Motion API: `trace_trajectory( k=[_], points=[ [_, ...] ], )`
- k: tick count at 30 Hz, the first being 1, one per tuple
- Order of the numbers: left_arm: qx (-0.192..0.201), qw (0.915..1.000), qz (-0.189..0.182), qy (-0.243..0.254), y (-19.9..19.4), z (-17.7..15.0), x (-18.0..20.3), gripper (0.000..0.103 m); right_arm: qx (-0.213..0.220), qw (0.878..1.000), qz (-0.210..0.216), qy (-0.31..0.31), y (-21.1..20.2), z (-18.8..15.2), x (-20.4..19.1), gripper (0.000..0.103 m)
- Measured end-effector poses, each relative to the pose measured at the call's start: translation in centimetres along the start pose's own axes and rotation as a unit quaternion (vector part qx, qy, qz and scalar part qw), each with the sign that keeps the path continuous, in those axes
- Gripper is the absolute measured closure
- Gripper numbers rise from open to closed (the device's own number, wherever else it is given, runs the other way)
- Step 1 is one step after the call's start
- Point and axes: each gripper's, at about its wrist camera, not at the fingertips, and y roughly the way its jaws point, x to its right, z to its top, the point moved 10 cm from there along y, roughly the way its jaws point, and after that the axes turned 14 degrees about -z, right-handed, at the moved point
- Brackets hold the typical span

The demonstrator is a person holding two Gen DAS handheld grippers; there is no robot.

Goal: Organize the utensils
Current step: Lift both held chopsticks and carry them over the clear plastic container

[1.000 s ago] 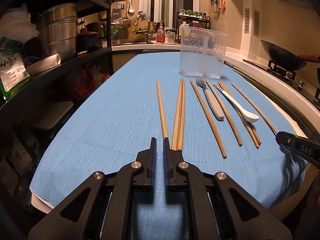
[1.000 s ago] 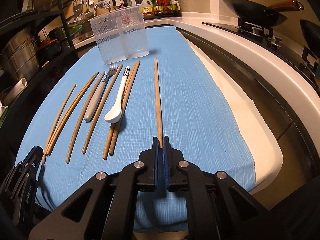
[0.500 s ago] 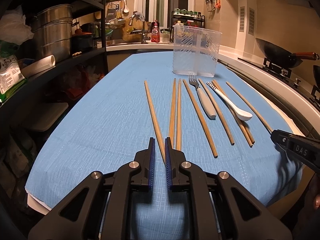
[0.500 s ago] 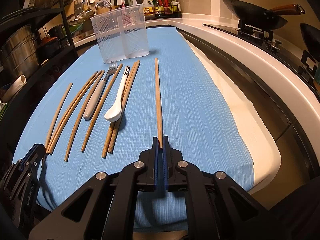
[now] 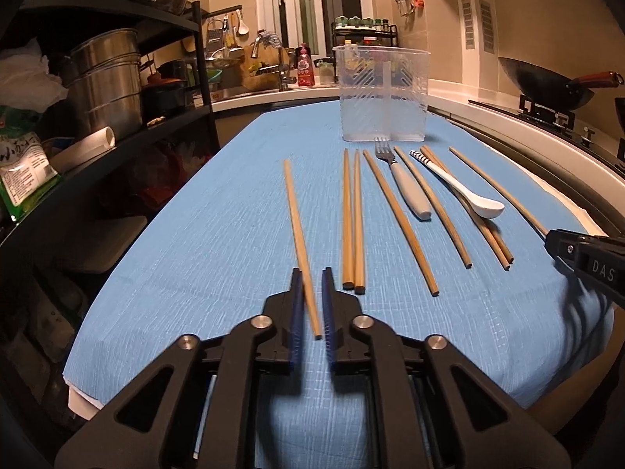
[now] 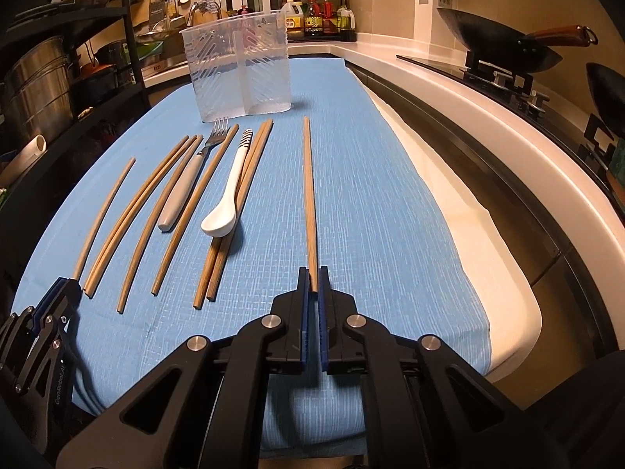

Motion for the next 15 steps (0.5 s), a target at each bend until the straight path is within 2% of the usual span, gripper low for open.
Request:
trace_trajectory(
  k=[6,15],
  points=[
    [0.011,0.9999,-0.003,0.009,-0.5,0.4,0.2,0.097,0.009,1.0,0.002,0.003,-0.5,0.3,0.2,0.099],
    [0.064,0.9976,0.005,0.026,-3.8,2.9,0.3,0.098,0.084,0.996,-0.004,-0.015,-4.4,1.8,0.2,0.099]
  ],
)
